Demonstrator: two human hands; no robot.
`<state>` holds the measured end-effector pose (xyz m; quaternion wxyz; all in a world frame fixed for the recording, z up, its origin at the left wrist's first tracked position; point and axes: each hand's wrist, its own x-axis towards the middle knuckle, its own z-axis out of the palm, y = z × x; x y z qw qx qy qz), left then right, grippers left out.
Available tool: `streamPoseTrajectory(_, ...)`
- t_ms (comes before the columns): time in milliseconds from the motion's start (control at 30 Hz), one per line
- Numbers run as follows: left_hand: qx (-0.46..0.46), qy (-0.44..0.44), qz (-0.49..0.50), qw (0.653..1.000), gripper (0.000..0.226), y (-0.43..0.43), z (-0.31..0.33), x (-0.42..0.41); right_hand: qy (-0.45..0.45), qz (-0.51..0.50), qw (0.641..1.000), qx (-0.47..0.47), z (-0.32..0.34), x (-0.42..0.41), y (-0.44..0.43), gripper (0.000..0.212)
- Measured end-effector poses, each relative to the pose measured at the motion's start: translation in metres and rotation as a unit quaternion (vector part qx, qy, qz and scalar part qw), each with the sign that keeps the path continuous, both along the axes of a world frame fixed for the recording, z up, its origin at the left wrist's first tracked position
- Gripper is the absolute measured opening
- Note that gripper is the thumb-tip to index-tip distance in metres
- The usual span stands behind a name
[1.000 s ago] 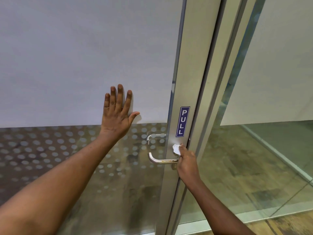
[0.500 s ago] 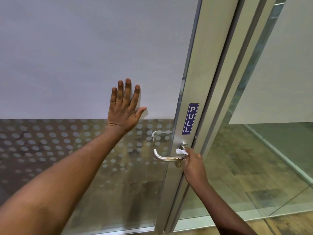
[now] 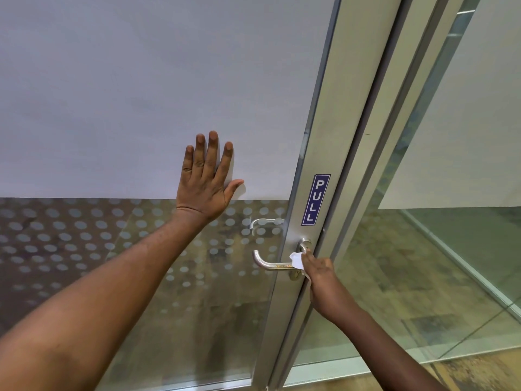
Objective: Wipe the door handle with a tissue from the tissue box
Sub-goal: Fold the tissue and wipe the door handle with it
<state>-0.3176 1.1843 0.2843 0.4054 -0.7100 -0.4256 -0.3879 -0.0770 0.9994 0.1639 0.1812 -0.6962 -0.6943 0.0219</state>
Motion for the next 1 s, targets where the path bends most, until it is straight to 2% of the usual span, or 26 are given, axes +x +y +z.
streamPoseTrajectory(100, 0.015, 0.001, -0.005, 1.0, 0.077, 0.001, -0.001, 0.001, -0.029, 0.019, 0.999, 0.013, 0.005, 0.006, -0.001, 0.092)
streamPoseTrajectory(300, 0.024, -0.004, -0.009, 1.0, 0.077, 0.003, -0.002, 0.001, -0.085, 0.059, 0.992, 0.07, 0.014, 0.01, 0.002, 0.062)
streamPoseTrajectory(433, 0.016, -0.002, -0.009, 1.0, 0.077, 0.003, -0.001, 0.001, -0.13, 0.103, 0.978, 0.124, 0.017, 0.009, 0.002, 0.05)
streamPoseTrajectory(600, 0.016, 0.001, -0.01, 1.0, 0.077, 0.001, -0.001, 0.001, -0.14, 0.103, 0.982, 0.076, 0.017, -0.004, 0.006, 0.07)
streamPoseTrajectory(800, 0.029, 0.006, -0.011, 1.0, 0.077, 0.001, 0.001, 0.001, -0.122, 0.096, 0.983, 0.101, 0.01, -0.025, 0.008, 0.054)
streamPoseTrajectory(1000, 0.037, 0.002, -0.018, 0.999, 0.077, 0.001, 0.0, 0.0, -0.147, 0.119, 0.976, 0.11, 0.005, -0.06, 0.019, 0.085)
